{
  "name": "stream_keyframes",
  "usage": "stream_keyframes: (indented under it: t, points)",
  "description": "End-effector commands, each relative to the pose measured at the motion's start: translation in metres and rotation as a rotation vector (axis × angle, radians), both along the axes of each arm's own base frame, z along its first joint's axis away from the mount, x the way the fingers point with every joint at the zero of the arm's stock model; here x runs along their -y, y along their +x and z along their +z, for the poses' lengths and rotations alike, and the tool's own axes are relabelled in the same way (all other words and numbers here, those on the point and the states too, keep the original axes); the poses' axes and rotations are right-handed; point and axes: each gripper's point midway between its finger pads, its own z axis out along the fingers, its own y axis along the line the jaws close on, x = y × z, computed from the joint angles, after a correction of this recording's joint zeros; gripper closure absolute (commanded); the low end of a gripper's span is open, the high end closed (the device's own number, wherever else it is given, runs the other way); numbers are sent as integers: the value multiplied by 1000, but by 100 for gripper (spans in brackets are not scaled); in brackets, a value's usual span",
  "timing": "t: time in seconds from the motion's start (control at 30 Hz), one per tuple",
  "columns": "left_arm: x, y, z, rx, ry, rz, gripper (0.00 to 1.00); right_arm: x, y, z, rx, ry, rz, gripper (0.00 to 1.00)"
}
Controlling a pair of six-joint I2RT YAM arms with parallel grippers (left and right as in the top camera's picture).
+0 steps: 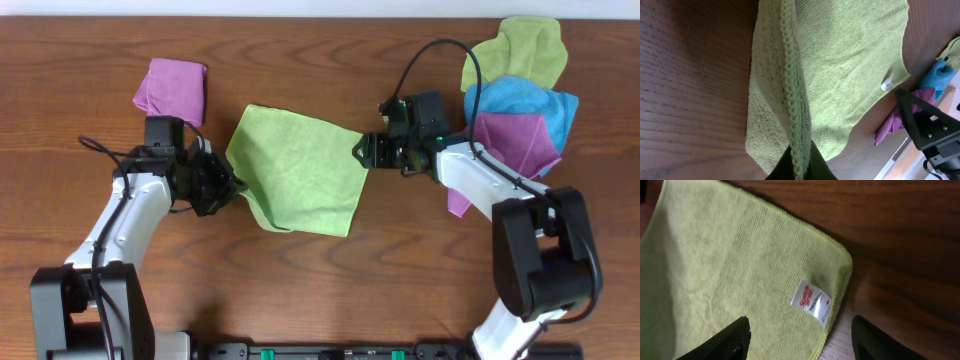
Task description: Fold the cloth
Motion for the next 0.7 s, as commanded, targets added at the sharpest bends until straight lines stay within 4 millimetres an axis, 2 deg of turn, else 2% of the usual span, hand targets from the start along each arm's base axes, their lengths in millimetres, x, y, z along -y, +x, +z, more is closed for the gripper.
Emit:
stream_keyframes:
  t: [0.0,0.07,0.13,0.17,0.27,0.33,0.37,0.43,0.47,0.6,0.67]
  points:
    - [-2,7,9,42,13,-9,94,0,-2,-15,-43,-9,-32,36]
    - [-2,7,9,42,13,-9,94,0,-4,-24,-63,-14,-33,36]
    - [-2,7,9,41,13,-10,94,-1,-5,-31,-77,-18,-30,41]
    - [-2,7,9,42,13,-10,94,-4,-6,-31,-80,-4,-19,51]
    - [-2,7,9,41,12,-9,94,-15,-6,-27,-71,43,4,99]
    - [-2,7,9,45,12,-10,94,-28,-1,-10,-40,106,41,99]
    - [-2,9,10,53,9,-10,94,-32,2,2,-20,132,53,99]
    - [2,16,16,95,-15,-19,94,-36,15,37,54,175,67,99]
    - [3,21,19,122,-21,-20,94,-36,24,63,116,186,65,99]
    - [2,44,31,216,-30,12,94,-13,61,168,397,155,-14,99]
    - [2,48,34,240,-30,12,94,-5,72,198,479,130,-29,99]
